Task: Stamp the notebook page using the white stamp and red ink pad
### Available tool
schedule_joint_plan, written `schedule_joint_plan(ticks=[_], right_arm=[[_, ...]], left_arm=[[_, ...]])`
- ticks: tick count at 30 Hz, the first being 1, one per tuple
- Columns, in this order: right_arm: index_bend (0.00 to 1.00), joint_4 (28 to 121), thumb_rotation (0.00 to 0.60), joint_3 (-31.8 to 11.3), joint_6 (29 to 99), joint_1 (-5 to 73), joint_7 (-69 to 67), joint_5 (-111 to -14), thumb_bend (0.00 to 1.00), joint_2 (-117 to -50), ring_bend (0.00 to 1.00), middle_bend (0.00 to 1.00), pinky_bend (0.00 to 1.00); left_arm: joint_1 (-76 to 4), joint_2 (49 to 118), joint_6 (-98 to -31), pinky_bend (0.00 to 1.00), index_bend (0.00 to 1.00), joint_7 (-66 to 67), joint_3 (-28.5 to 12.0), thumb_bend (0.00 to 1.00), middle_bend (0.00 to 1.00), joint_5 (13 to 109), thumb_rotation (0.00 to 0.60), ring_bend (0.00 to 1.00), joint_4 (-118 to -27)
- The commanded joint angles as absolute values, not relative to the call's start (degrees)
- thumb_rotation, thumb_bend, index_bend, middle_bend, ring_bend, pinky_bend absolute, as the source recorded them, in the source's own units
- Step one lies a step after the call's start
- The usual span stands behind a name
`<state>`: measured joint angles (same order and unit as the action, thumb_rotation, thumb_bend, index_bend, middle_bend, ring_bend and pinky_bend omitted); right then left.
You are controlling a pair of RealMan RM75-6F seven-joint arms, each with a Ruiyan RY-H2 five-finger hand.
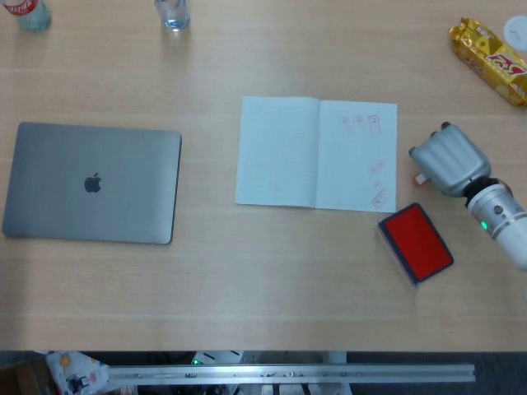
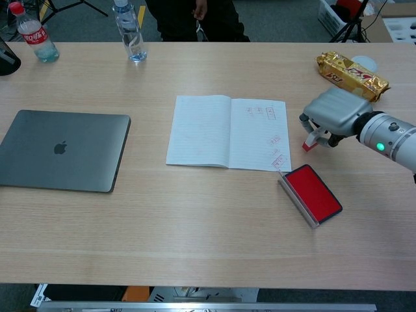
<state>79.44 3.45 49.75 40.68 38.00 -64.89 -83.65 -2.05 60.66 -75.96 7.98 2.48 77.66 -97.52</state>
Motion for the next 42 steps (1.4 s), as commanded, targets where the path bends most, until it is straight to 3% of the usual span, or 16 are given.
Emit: schedule_joint_plan(ticks=[1,24,42], right_arm=[[0.83,78.5,0.600,3.5,49.4,40.4,37.5,-65.4,0.40,-84.5,0.52,0.63,0.43],[0.67,77.2,0.600,2.6,49.2,39.4,37.6,-64.7,0.23,-86.1,0.45,0.54,0.40],[0.57,77.0,0.600,1.3,47.8,40.2,39.2,-62.1,0.22,-86.7,0.41,0.50,0.36]], left_arm=[[-2.0,60.6,-76.0,0.02,0.23,8.0,2.5,0.21,0.04,77.6,0.600,0.13,-97.6],[-2.2,60.7,-75.6,0.02,0.23,8.0,2.5,0.21,0.04,77.1,0.600,0.13,-97.4],[-2.3,60.4,-75.4,0.02,0.23,8.3,2.5,0.21,0.04,76.6,0.600,0.13,-97.7]])
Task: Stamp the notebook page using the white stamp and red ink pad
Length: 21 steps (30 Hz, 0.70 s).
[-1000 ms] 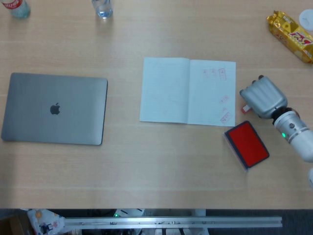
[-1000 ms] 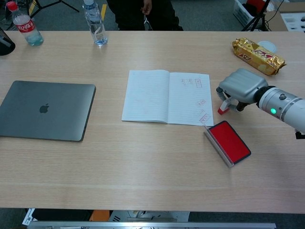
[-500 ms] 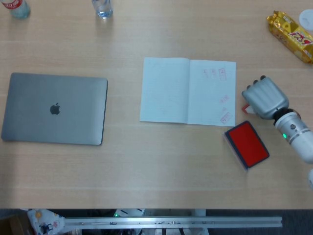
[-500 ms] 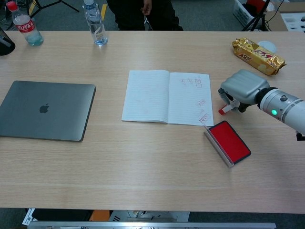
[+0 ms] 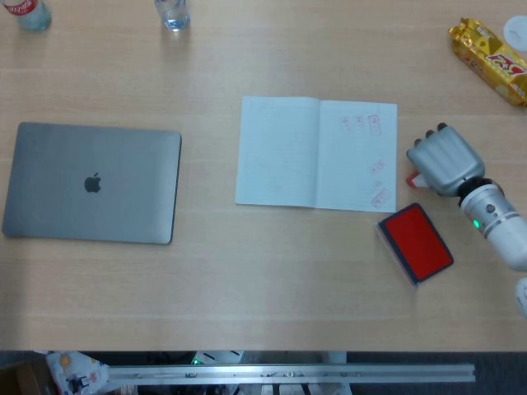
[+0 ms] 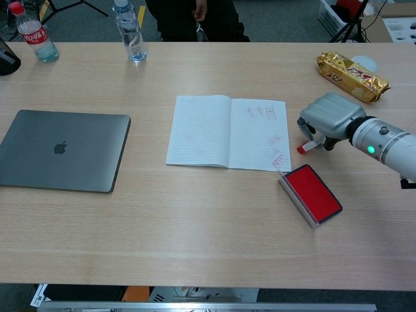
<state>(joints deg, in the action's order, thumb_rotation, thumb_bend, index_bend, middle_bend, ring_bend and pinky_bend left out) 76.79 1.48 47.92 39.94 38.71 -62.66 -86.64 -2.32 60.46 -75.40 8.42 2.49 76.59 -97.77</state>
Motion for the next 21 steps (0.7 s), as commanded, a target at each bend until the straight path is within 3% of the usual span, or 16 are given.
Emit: schedule_joint_plan(ticks=[1,14,21], right_arm=[[0.56,77.1,0.600,1.2,47.8,40.2,39.4,-61.9,0.22,-86.7,0.41,0.50,0.36],[0.46,79.2,0.600,1.1,48.2,41.0,42.4,-59.0,0.22,-86.1,0.38,0.47,0.33],[0.40,83.3,0.600,1.2,50.8,40.3,43.3,-58.2,0.22,-82.6,0.36,0.44,0.32]], left_arm=[[-2.3,60.4,-75.4,0.02,0.23,8.3,2.5,0.21,0.04,76.5,0.600,0.13,-97.7],[-2.2,60.0,-75.3,0.02,0.23,7.6,2.7,0.21,0.04,76.5,0.600,0.13,-97.5],[-2.1,59.7,-75.5,0.02,0.23,7.1,2.5,0.21,0.04,76.6,0.600,0.13,-97.6]])
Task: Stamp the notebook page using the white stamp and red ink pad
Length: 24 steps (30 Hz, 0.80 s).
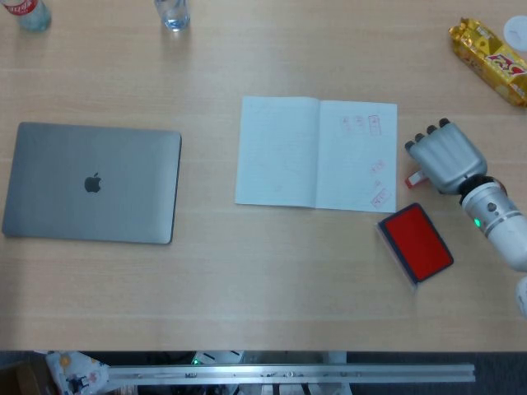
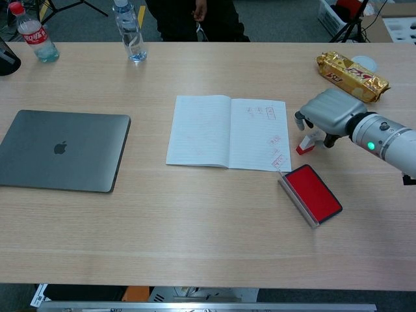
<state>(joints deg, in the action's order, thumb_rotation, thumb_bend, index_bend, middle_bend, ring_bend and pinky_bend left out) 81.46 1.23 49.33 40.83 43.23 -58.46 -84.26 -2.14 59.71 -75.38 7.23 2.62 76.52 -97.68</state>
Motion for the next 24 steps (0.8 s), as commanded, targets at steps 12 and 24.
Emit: schedule_joint_plan(ticks=[12,24], right_arm=[[0.44,90.8,0.600,0.4,66.8,31.8,34.3,-65.5,0.28,-73.1,0.38,0.49,0.34],[0.53,93.8,0.600,-0.6,80.4,22.8,26.3,-72.3,0.28,-68.8,0.45,0.55,0.40]], left_arm=[[-1.3,62.6,-79.8,0.02,0.23,6.2,0.8,0.21,0.04,78.0,0.600,0.13,-95.0],[-0.4,64.9,-86.0,0.02,0.21,5.0,-0.5,0.21,0.04,82.5,0.600,0.13,-93.8]])
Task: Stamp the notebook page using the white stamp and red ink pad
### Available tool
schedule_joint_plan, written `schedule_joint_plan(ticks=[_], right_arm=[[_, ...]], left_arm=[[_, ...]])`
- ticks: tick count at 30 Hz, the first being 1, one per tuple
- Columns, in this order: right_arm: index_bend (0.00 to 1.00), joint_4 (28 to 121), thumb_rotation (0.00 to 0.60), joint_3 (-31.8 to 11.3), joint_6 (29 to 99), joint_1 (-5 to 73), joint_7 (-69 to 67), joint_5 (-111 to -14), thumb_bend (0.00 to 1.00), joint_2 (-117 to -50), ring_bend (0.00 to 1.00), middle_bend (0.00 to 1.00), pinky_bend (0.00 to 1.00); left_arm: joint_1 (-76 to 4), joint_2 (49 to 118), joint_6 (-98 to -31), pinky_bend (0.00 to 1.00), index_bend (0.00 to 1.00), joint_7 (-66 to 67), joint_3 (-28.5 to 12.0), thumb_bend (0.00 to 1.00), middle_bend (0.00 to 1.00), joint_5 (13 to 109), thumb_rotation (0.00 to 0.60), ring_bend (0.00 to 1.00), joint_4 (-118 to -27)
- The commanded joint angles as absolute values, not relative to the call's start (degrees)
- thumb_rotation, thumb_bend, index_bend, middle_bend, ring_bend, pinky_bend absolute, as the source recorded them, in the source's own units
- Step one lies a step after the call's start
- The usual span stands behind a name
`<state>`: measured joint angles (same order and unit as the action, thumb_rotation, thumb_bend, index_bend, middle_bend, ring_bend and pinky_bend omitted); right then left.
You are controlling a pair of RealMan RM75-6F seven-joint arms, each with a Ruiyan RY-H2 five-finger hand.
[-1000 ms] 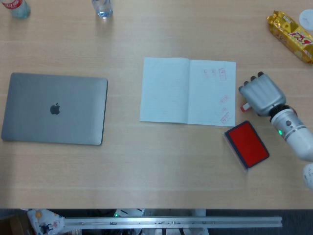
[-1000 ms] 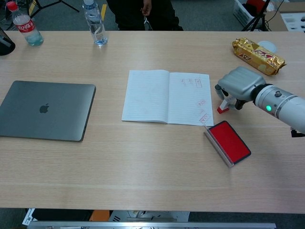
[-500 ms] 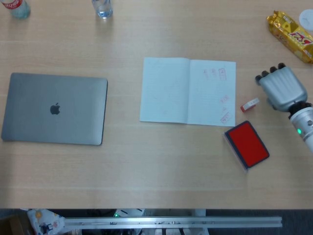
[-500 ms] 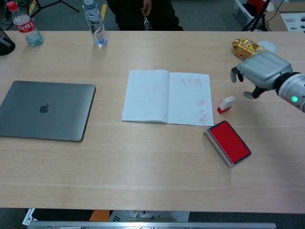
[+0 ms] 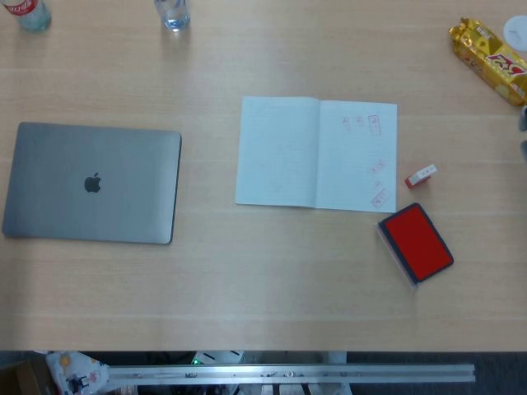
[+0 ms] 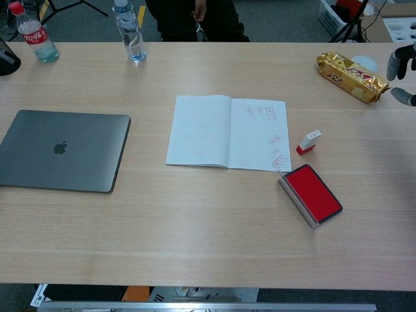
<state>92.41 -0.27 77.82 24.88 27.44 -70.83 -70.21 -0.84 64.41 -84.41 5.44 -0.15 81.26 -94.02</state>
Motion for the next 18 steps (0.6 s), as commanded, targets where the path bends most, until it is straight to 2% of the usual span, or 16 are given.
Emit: schedule_joint_plan(ticks=[1,9,18], right_arm=[[0.53,94.3,0.600,-0.6,81.1,22.2,26.1,-72.6,0.28,-68.4,0.45,0.55,0.40],[0.56,98.0,0.600,-0.7,85.5,17.4,24.9,-73.8,0.28,-65.6,0.47,0.56,0.40],[0.56,100.3,0.600,-0.6,87.2,13.9,25.1,-74.7,0.28,-63.8,0.47,0.56,0.40]], left_arm=[[-0.3,65.1,-86.6,0.02,0.21,4.9,-0.5,0.21,0.04,82.9,0.600,0.13,-93.7],[1.0,65.8,-91.4,0.02,0.21,4.0,-0.7,0.21,0.04,86.5,0.600,0.13,-93.9],[0.9,65.4,-91.6,0.02,0.21,4.9,-0.6,0.21,0.04,87.8,0.600,0.13,-95.2]])
